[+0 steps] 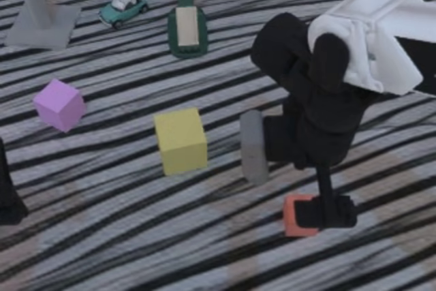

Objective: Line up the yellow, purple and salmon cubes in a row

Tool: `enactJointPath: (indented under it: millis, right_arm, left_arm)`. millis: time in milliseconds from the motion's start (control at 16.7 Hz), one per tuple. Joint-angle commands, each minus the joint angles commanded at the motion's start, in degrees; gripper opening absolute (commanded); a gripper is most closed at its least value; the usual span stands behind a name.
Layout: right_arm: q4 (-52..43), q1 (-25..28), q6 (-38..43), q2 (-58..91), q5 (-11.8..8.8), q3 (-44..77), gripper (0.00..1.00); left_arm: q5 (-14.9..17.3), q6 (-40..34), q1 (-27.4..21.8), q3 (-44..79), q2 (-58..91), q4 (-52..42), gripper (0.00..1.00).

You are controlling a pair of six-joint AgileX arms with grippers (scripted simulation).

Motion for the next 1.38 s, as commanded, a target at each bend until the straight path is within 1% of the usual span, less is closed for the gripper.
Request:
enactJointPath:
  millis: [240,480,780,960,1140,1380]
  right_arm:
    - [3.69,-1.85,1.80,-4.80,-0.45,-3.32,1.00]
    - [11.75,-6.91,6.85,-16.65,-1.36,-12.40,1.00]
    - [24.26,-16.08,16.81,-38.27,-2.43,-30.87,1.00]
    - [31.98,-21.85,23.84,-52.96,-2.56,-43.69,1.00]
    - [39.73,-27.22,31.04,-68.21,-2.17,-56.01,1.00]
    - [50.08,-33.24,40.02,-87.48,-1.00,-69.41,1.00]
  left_arm:
    - [0.17,1.50,-0.33,5.85,5.74,-4.09,1.00]
    - [0.21,4.93,-0.73,20.84,21.03,-13.63,1.00]
    - [0.05,10.98,-1.35,46.98,52.03,-30.51,1.00]
    - [-0.08,14.94,-1.85,63.26,72.77,-41.61,1.00]
    - [-0.16,18.69,-2.37,78.12,91.41,-52.11,1.00]
    - [-0.10,22.84,-2.97,95.53,110.96,-63.63,1.00]
